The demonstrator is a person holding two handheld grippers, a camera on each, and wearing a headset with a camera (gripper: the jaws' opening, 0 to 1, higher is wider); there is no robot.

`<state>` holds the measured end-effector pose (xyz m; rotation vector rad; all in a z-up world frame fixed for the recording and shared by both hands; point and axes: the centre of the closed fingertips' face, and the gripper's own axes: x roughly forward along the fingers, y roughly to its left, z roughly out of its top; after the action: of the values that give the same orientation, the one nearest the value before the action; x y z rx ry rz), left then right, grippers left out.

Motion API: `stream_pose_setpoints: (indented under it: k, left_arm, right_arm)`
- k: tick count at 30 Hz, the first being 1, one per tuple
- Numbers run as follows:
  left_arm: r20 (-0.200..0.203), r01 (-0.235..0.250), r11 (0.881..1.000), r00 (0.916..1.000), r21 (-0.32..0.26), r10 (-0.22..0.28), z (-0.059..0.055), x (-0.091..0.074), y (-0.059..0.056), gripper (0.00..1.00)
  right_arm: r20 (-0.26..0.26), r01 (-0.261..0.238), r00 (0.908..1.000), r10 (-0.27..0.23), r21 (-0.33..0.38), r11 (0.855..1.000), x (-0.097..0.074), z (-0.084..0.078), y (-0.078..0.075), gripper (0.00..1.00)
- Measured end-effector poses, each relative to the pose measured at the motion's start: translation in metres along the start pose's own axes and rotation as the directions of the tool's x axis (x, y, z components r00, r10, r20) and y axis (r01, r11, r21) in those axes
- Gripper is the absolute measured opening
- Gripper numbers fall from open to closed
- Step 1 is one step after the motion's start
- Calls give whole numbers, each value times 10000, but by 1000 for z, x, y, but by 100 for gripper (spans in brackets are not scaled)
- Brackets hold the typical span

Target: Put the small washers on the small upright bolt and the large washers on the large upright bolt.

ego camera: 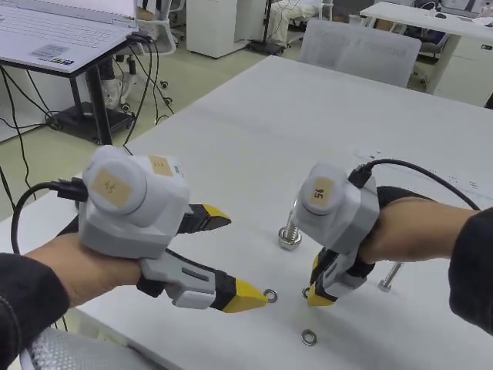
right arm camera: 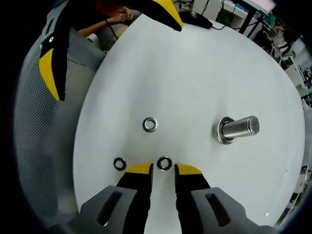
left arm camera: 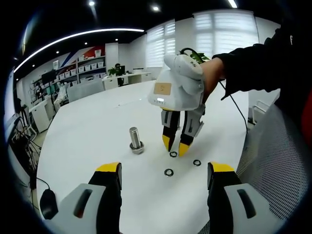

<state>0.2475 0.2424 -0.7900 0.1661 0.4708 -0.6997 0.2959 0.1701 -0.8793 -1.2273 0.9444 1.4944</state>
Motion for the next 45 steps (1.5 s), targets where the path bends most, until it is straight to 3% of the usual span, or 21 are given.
stream_pose_setpoints:
  k: [29, 45]
  left_arm:
    - [96, 7, 10000, 10000, -16, -7, 4, 3, 0, 71]
    - [82, 40, 10000, 10000, 5, -40, 4, 3, 0, 70]
  right_arm:
    - [-218, 178, 9996, -186, -348, 9992, 0, -1, -1, 14]
    - [-155, 151, 9998, -150, 62, 9999, 1, 1, -2, 13]
